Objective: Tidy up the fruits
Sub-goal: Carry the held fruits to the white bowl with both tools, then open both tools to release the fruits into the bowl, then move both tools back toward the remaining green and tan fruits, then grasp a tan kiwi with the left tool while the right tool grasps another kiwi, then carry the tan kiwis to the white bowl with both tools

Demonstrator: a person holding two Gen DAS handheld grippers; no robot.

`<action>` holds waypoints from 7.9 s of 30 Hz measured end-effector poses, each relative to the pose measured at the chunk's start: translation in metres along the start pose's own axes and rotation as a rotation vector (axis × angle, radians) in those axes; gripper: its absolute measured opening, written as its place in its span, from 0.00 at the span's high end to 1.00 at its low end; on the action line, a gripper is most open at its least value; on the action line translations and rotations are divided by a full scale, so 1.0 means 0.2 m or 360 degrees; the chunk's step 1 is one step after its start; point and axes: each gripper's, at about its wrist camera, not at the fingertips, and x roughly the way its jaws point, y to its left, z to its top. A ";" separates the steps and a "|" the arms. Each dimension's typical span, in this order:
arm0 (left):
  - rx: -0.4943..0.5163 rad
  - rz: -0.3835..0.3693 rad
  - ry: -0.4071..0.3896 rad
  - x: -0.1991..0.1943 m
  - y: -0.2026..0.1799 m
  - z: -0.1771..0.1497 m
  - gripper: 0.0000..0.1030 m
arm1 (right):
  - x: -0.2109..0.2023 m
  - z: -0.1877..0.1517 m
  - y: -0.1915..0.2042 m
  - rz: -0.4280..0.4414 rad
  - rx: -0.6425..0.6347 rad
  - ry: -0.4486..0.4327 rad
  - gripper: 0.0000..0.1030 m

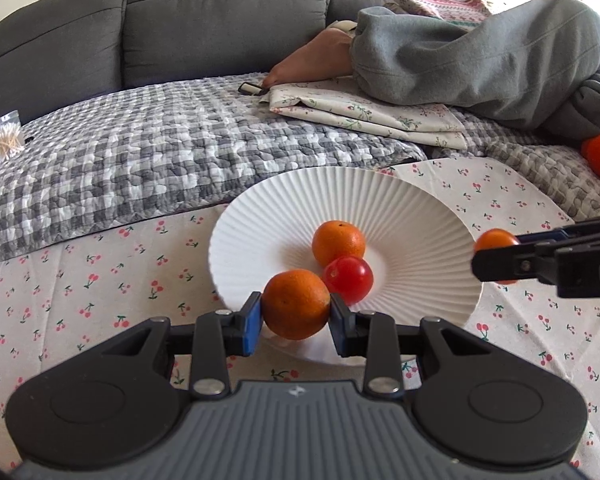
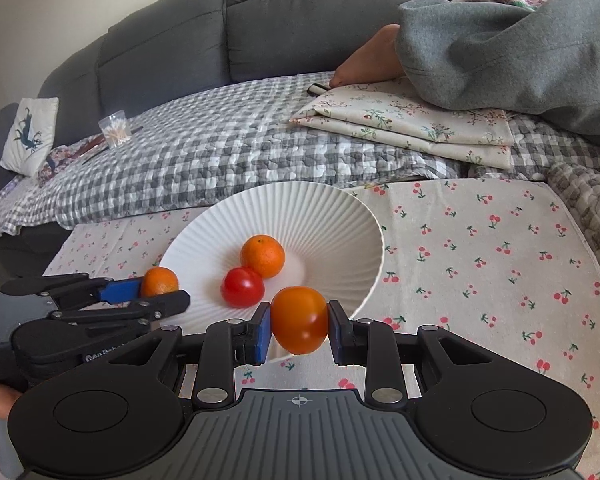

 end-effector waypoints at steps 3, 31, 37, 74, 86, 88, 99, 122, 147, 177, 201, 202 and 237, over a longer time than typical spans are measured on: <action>0.0023 0.0005 0.0011 0.03 -0.01 -0.01 0.68 | 0.04 0.00 0.04 -0.0012 -0.0042 0.0006 0.73; -0.0126 -0.0020 -0.0048 -0.08 0.11 0.01 0.52 | 0.04 0.02 -0.05 -0.0013 0.0110 -0.0012 0.63; -0.0214 -0.0007 -0.0060 -0.20 0.18 0.00 0.45 | -0.07 0.05 -0.09 0.0030 0.0226 -0.0042 0.52; -0.0343 0.0086 0.0109 -0.74 0.25 -0.40 0.18 | -0.54 -0.26 0.25 0.0243 0.0169 0.0109 0.04; -0.0183 -0.0019 0.0263 -0.66 0.11 -0.54 0.18 | -0.49 -0.35 0.31 0.0221 0.0124 0.0160 0.02; -0.0125 -0.0027 0.0285 -0.65 0.08 -0.56 0.21 | -0.48 -0.35 0.31 0.0209 0.0119 0.0166 0.02; -0.0007 -0.0031 0.0375 -0.52 0.00 -0.63 0.65 | -0.40 -0.38 0.30 0.0180 0.0137 0.0201 0.02; -0.0340 0.0041 0.0251 -0.66 0.26 -0.50 0.75 | -0.16 -0.49 0.42 0.0154 -0.0009 0.0292 0.16; -0.0388 0.0114 0.0265 -0.65 0.33 -0.52 0.75 | -0.02 -0.53 0.60 0.0192 -0.0251 0.0242 0.76; -0.0411 0.0132 0.0175 -0.65 0.36 -0.46 0.75 | -0.25 -0.35 0.34 0.0209 0.0029 0.0114 0.76; -0.0158 0.0061 -0.0029 -0.48 0.18 -0.22 0.75 | -0.41 -0.17 0.17 0.0235 -0.0058 -0.0108 0.76; -0.0153 0.0053 -0.0033 -0.47 0.17 -0.21 0.75 | -0.41 -0.16 0.15 0.0224 -0.0051 -0.0115 0.76; 0.0055 -0.0031 -0.0008 0.03 -0.03 0.01 0.75 | -0.01 0.03 -0.13 0.0001 0.0077 -0.0069 0.76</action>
